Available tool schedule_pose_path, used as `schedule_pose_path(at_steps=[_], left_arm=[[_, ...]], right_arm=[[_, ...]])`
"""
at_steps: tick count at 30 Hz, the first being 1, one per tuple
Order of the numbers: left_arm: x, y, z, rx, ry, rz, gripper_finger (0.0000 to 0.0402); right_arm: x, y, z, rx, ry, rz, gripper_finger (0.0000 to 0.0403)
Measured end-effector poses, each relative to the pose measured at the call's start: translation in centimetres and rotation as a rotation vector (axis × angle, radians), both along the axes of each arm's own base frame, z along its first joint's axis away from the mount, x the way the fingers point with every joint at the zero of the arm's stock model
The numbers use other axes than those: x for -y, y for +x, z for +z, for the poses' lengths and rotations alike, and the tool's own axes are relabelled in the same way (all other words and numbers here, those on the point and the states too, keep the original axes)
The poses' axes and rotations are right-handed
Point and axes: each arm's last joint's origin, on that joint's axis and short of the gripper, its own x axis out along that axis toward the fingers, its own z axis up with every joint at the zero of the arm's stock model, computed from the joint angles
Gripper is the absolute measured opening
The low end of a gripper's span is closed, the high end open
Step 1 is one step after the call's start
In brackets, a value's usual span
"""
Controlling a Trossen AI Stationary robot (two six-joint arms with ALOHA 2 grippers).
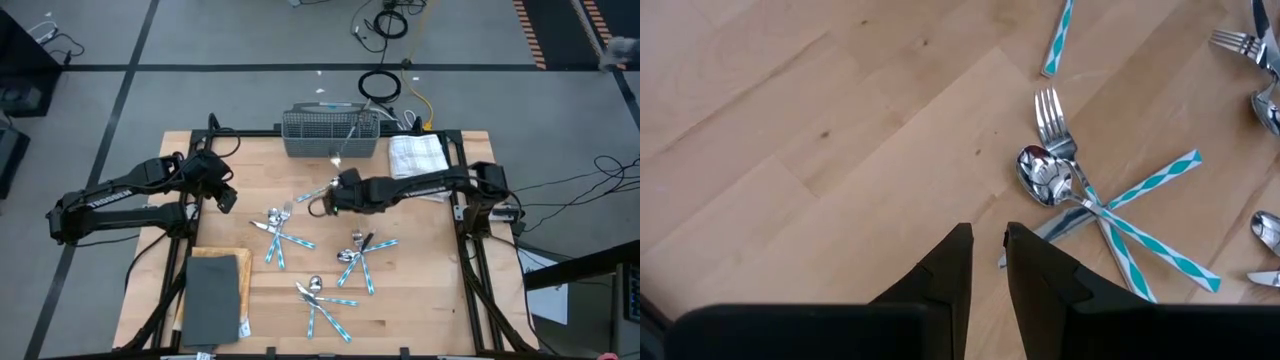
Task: Sort silverware
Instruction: Put the top blue fork into the gray silverware rack
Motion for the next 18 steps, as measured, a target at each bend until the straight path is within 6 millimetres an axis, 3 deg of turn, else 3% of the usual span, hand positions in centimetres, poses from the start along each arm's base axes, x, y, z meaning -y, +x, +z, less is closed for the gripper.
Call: schedule_pose_path(at_steps=[7,12,18], left_arm=[[0.0,0.0,0.0,-0.002,0.004,0.002,0.0070],[-0.1,0.0,0.0,-0.007,0.016,0.009,0.0070],[-0.1,-0.1,0.0,-0.017,0.039,0.025,0.0070]], right_arm=[[5.5,2.1,2.0,0.161,-0.221,0.098,0.0000],[9.1,2.6,3.6,0.143,-0.440,0.237,0.0000],[12.8,2.9,7.6,0.165,-0.638,0.395,0.0000]])
